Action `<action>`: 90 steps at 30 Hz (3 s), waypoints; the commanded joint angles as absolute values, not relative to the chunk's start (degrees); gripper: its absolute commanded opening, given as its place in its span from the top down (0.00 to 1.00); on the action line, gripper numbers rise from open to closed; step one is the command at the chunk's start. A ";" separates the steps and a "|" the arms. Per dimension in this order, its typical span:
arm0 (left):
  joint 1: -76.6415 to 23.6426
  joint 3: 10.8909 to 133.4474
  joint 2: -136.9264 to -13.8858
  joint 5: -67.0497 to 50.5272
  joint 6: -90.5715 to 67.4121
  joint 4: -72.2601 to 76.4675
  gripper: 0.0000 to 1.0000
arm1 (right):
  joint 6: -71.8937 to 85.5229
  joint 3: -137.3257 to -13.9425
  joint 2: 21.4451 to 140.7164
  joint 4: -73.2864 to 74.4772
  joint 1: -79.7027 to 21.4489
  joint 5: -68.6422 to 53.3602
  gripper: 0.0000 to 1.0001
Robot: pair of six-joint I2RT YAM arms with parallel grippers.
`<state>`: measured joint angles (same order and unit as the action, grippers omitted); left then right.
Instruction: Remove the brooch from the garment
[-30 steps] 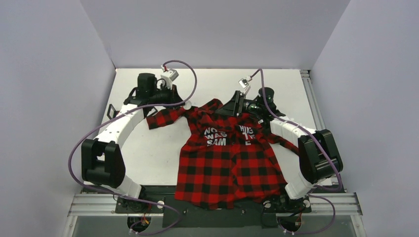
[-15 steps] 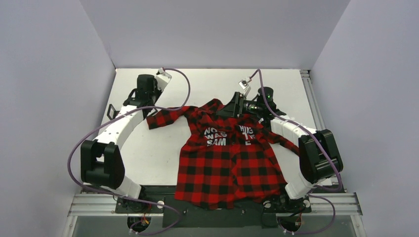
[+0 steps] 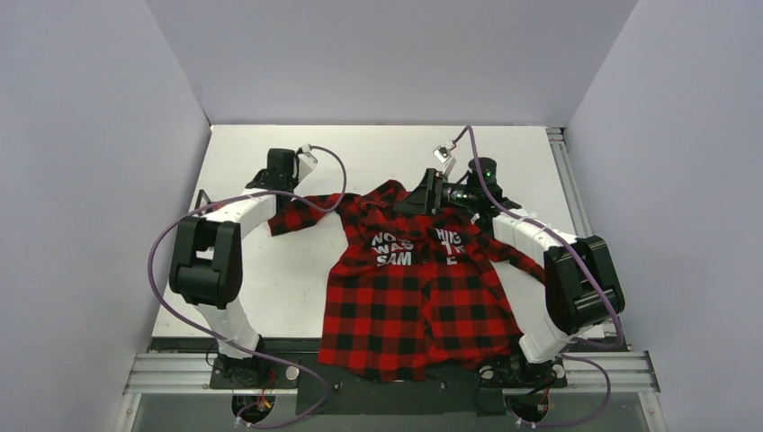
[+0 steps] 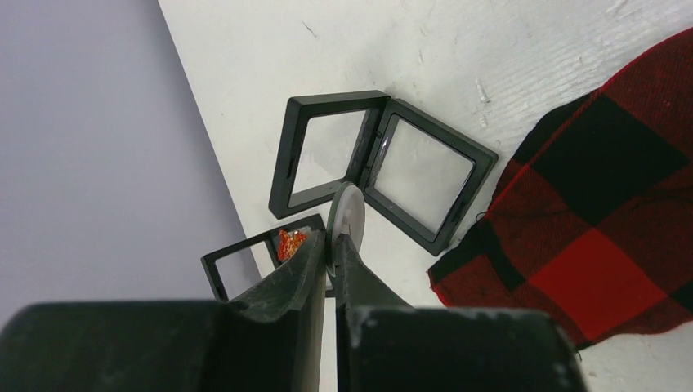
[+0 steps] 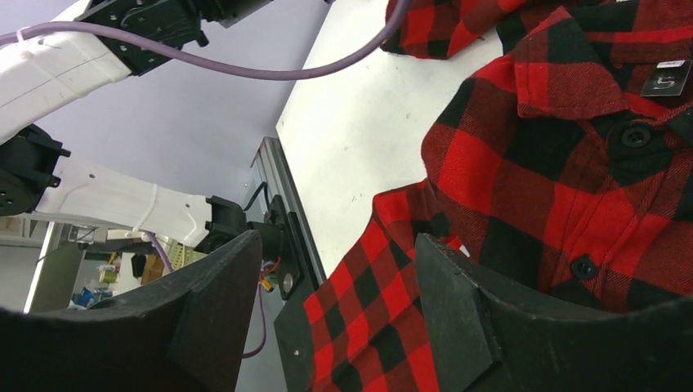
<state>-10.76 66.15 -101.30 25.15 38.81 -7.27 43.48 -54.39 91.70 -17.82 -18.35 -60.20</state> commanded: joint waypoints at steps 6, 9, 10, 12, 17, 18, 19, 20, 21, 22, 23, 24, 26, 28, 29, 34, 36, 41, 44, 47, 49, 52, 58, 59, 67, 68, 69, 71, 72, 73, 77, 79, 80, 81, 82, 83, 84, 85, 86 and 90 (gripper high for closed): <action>-9.61 69.87 -107.25 26.15 40.65 -1.38 0.98 | 41.62 -56.93 90.77 -18.55 -17.99 -60.29 0.36; -9.33 70.47 -108.55 26.37 40.72 -0.91 0.98 | 41.63 -57.00 91.03 -18.54 -18.01 -60.29 0.36; -9.28 70.62 -108.92 26.43 40.87 -0.89 0.98 | 41.69 -57.03 91.13 -18.59 -18.01 -60.34 0.36; -9.16 70.77 -109.32 26.56 41.10 0.17 0.98 | 41.66 -57.11 91.39 -18.55 -18.08 -60.38 0.36; -8.97 70.82 -109.97 26.63 41.48 1.69 0.98 | 41.83 -57.28 92.09 -18.63 -18.31 -60.55 0.36; -8.97 70.79 -110.26 26.59 41.48 1.72 0.98 | 41.79 -57.34 92.19 -18.61 -18.35 -60.56 0.36; -8.92 70.74 -110.37 26.56 41.48 1.78 0.98 | 41.81 -57.38 92.28 -18.62 -18.41 -60.62 0.36; -8.93 70.66 -110.58 26.44 41.55 1.83 0.97 | 41.76 -57.39 92.33 -18.63 -18.40 -60.63 0.36; -8.89 70.57 -110.66 26.31 41.56 1.75 0.97 | 41.80 -57.46 92.38 -18.63 -18.38 -60.64 0.36; -8.93 70.49 -110.83 26.11 41.57 1.65 0.96 | 41.83 -57.47 92.47 -18.59 -18.37 -60.64 0.36; -8.91 70.40 -110.88 26.00 41.57 1.61 0.96 | 41.79 -57.48 92.46 -18.57 -18.37 -60.67 0.36; -8.94 70.36 -110.95 25.92 41.57 1.52 0.96 | 41.80 -57.48 92.55 -18.55 -18.44 -60.70 0.36; -8.91 70.33 -111.00 25.78 41.57 1.14 0.96 | 41.83 -57.52 92.63 -18.61 -18.40 -60.73 0.36; -8.96 70.30 -110.97 25.34 41.43 0.32 0.95 | 41.82 -57.61 92.82 -18.63 -18.38 -60.72 0.36; -8.96 70.55 -111.15 25.16 41.23 -0.91 0.95 | 41.81 -57.64 92.91 -18.61 -18.42 -60.77 0.36; -8.94 70.75 -111.27 23.65 40.68 -4.52 0.86 | 41.98 -57.73 92.56 -18.56 -18.74 -60.77 0.36; -9.01 70.65 -110.68 22.56 40.32 -5.45 0.80 | 41.72 -57.74 92.40 -18.46 -18.88 -60.79 0.36; -9.06 71.58 -108.83 19.62 38.70 -9.03 0.72 | 41.69 -58.04 92.60 -18.35 -18.93 -60.86 0.36; -9.28 72.34 -107.23 16.62 37.39 -12.10 0.67 | 41.60 -58.16 92.64 -18.39 -18.93 -60.99 0.36; -9.78 72.55 -104.95 14.71 36.72 -13.66 0.61 | 41.58 -58.31 92.63 -18.28 -18.91 -60.92 0.36; -10.18 73.14 -104.07 13.37 36.14 -14.95 0.56 | 41.45 -58.51 92.65 -18.04 -18.91 -60.80 0.36; -10.27 74.50 -103.12 10.29 34.12 -18.13 0.51 | 38.75 -59.45 92.69 -14.54 -18.78 -59.96 0.36; -9.79 76.77 -100.76 -3.16 29.79 -24.58 0.48 | 17.88 -70.05 94.43 13.41 -17.13 -47.96 0.43; -9.72 77.13 -100.74 -5.43 29.44 -25.12 0.48 | 15.71 -73.28 95.48 16.20 -16.87 -44.02 0.44; -7.51 78.65 -104.81 -17.49 23.83 -28.09 0.46 | 1.16 -90.81 106.37 33.77 -14.98 -27.37 0.45; -7.44 78.42 -105.05 -17.80 23.65 -27.97 0.45 | 0.10 -93.06 108.44 34.33 -14.96 -25.26 0.45; -7.50 78.32 -105.39 -18.25 23.36 -27.71 0.43 | -1.56 -94.08 109.37 35.24 -14.99 -24.05 0.45; -7.54 78.20 -105.81 -18.74 22.78 -27.46 0.39 | -3.34 -97.02 112.08 35.96 -15.10 -21.21 0.45; -7.51 78.24 -105.99 -18.55 22.60 -27.35 0.38 | -3.82 -98.92 113.80 36.30 -15.15 -19.74 0.45; -7.53 78.27 -106.39 -18.46 22.35 -27.25 0.36 | -4.87 -99.91 114.64 37.03 -15.39 -19.05 0.45; -7.53 78.06 -107.43 -18.06 21.99 -27.10 0.32 | -7.38 -104.40 118.93 37.59 -16.27 -15.84 0.45; -7.61 77.60 -107.65 -17.76 21.79 -26.82 0.31 | -8.88 -105.31 120.74 37.75 -17.17 -13.83 0.44; -7.64 77.43 -107.70 -17.54 21.75 -26.52 0.30 | -9.69 -105.52 121.86 37.85 -17.87 -13.37 0.43; -7.60 77.08 -107.92 -17.47 21.65 -26.36 0.30 | -10.12 -105.79 122.88 37.82 -18.21 -12.44 0.43; -7.63 76.90 -108.01 -17.38 21.56 -26.04 0.29 | -10.88 -105.85 123.32 37.58 -18.90 -12.06 0.42; -7.64 76.66 -108.26 -17.34 21.55 -25.85 0.29 | -11.11 -105.89 124.19 37.42 -19.21 -11.39 0.42; -7.64 76.52 -108.36 -17.37 21.49 -25.64 0.29 | -11.61 -105.99 124.63 37.30 -19.70 -11.14 0.41; -7.65 76.35 -108.61 -17.38 21.47 -25.57 0.29 | -11.78 -106.10 125.44 37.29 -19.87 -10.85 0.41; -7.65 76.23 -108.80 -17.49 21.39 -25.51 0.29 | -12.04 -106.18 125.83 37.05 -20.17 -10.74 0.41; -7.66 75.49 -109.31 -17.27 21.51 -25.33 0.29 | -12.69 -109.01 128.20 39.51 -20.71 -10.80 0.41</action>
<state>-7.73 76.09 -108.68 -16.01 21.80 -26.87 -10.92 -105.41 127.44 38.26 -20.14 -12.78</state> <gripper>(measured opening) 0.708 0.587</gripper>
